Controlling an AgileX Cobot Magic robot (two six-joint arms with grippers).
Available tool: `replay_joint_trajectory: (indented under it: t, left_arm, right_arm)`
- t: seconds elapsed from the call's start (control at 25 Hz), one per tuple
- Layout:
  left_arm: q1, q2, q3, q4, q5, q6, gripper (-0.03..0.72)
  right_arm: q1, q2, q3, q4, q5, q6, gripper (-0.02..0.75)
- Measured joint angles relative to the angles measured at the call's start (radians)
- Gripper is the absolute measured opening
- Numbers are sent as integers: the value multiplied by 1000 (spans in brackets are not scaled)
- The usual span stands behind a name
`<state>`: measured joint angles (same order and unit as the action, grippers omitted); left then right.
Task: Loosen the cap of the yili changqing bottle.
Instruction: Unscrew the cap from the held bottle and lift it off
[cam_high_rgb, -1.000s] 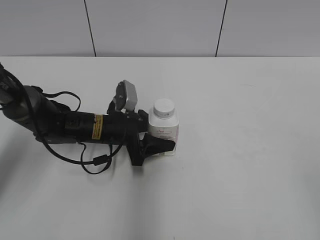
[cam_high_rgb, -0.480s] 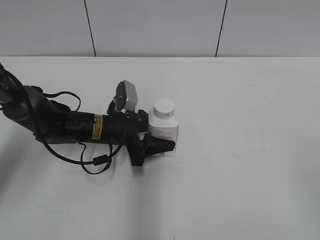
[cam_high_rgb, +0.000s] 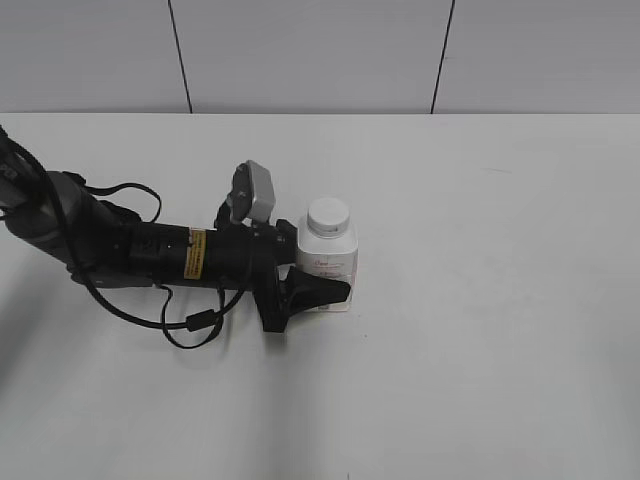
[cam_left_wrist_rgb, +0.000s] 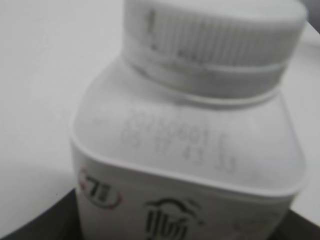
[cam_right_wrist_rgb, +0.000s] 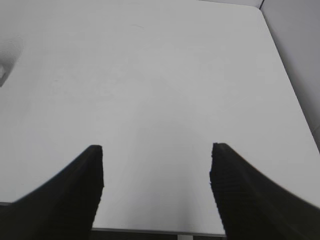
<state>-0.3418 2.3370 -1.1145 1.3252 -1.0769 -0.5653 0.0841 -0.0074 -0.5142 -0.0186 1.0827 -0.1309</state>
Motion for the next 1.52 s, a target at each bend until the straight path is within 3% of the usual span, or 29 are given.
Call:
replay_joint_trajectory:
  t: [0.44,0.96,1.52]
  left_arm:
    - [0,0,0,1,-2,0,428]
    - [0,1,0,3,-5,0,428]
    - [0,1,0,4,-4,1,428]
  right_arm:
    - [0,17,-48,19,-14,43,533]
    - [0,682,-321,169,86,73,533]
    - [4,1176,-606,397,103,117,533]
